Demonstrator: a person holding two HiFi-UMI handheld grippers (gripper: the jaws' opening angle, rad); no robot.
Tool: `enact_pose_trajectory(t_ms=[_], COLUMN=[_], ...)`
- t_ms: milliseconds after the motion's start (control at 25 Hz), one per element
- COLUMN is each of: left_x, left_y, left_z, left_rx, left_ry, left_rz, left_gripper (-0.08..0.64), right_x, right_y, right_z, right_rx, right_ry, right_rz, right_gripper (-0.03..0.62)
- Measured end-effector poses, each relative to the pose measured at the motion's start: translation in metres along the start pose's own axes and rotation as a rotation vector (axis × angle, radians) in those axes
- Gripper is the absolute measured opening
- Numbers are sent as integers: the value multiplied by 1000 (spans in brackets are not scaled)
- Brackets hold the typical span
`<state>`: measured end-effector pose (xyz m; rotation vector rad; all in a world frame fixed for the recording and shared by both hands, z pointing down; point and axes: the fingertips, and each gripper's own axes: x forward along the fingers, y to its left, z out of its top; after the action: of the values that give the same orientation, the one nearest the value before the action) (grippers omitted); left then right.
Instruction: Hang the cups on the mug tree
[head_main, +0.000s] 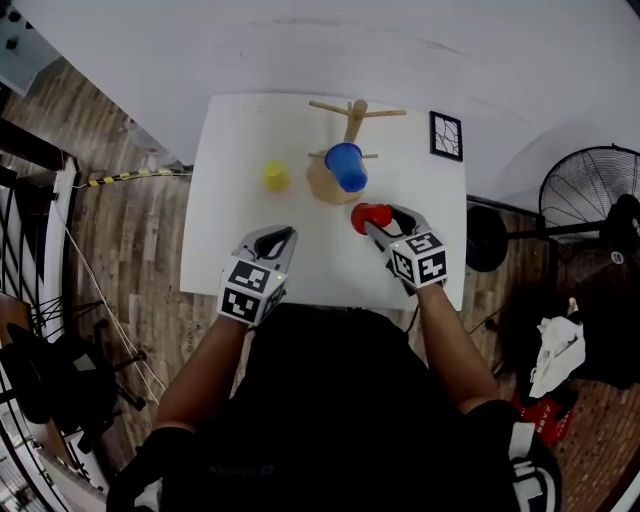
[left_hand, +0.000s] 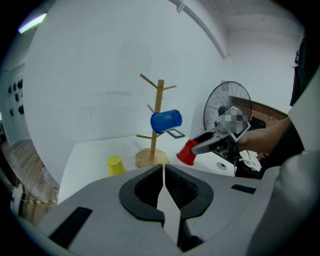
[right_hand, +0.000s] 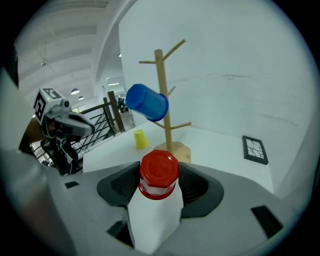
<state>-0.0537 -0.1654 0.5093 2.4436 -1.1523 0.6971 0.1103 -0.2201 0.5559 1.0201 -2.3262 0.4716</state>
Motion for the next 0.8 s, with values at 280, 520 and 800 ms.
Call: enact_pose_trajectory(t_ms=[280,520,800], left_x=[-2,-5,-14], left_y=[8,7,16], left_z=[10,5,3], left_rx=[0,-9,-26], left_ry=[-13,-2,-8], left_rz=[36,50,90], left_gripper=[28,28,27], right_x=[-13,-13,-9], right_y=[-43,-70,-90], right_z=[29,64,91], right_rx=[80,108,193], right_ry=[-86,-161,-238], right_rz=[-52,-71,-71], right_gripper=[233,233,233])
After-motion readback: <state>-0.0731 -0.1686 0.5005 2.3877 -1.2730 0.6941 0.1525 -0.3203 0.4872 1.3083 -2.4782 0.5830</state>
